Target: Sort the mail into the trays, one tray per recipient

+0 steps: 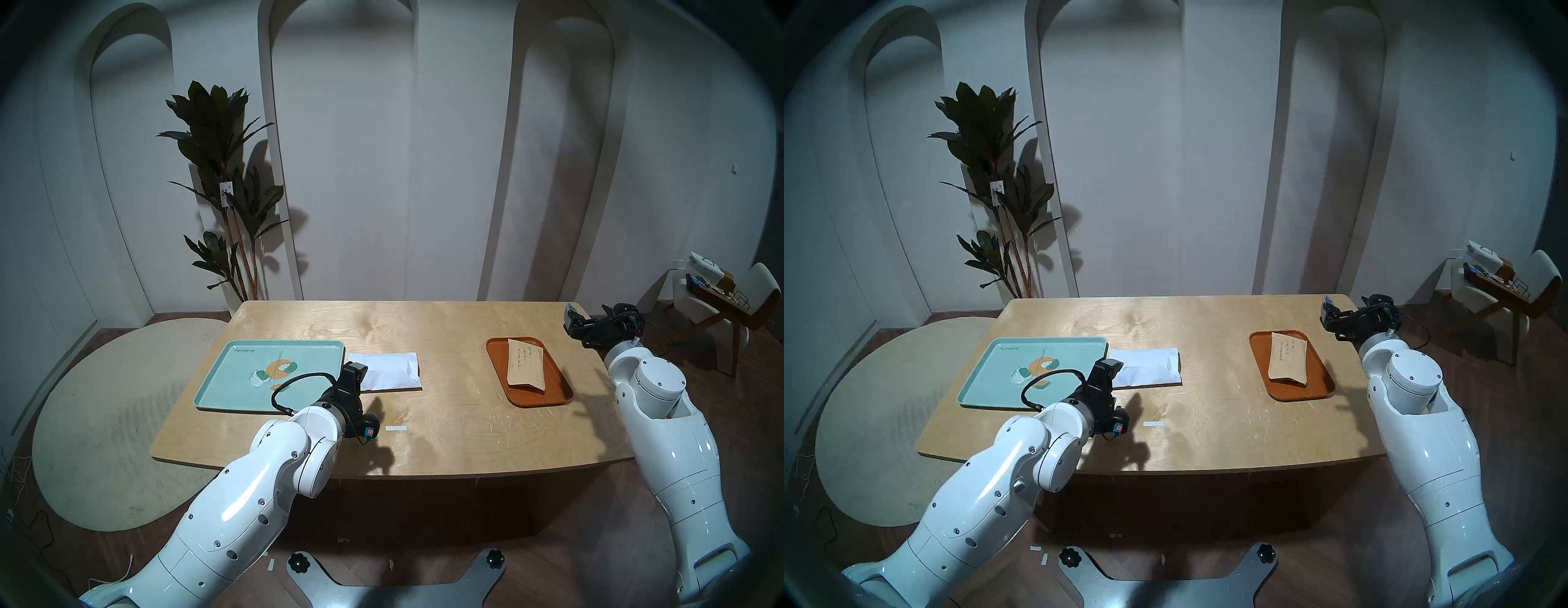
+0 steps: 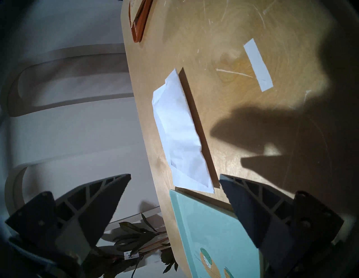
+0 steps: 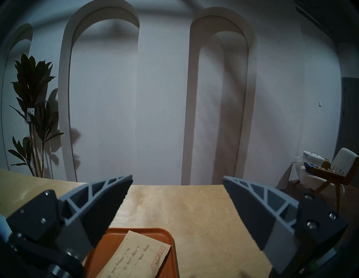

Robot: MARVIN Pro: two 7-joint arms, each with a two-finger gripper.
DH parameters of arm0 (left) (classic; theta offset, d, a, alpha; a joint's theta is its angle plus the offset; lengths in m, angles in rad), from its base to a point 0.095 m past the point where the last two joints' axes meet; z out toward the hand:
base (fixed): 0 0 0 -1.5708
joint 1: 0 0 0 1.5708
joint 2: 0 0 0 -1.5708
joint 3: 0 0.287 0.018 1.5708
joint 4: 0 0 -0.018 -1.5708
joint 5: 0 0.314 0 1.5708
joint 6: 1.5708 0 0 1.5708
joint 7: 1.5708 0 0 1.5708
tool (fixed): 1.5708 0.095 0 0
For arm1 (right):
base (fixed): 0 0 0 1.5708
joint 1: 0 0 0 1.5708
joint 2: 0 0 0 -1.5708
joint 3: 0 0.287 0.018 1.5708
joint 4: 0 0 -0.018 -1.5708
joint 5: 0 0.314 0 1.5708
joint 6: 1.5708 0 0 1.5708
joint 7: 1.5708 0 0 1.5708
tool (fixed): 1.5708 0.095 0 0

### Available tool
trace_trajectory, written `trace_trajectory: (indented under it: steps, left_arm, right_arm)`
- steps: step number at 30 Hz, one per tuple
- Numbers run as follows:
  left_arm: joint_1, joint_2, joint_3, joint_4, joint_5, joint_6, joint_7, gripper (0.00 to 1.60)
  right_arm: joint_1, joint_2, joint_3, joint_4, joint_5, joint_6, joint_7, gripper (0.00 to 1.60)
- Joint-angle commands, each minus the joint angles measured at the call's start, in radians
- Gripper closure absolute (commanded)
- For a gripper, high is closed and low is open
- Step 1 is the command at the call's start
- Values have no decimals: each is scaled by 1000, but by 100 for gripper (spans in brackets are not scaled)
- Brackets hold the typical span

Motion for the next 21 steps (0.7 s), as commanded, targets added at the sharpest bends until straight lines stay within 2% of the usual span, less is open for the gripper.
trace_trajectory:
  steps: [1, 21]
  left_arm:
    - [-33, -22, -6, 17, 15, 15, 25, 0]
    - [-60, -95, 8, 143, 19, 46, 84, 0]
  right_arm:
    - [12, 0, 8, -18, 1, -14, 0, 0]
    - [12, -1, 9, -18, 0, -14, 0, 0]
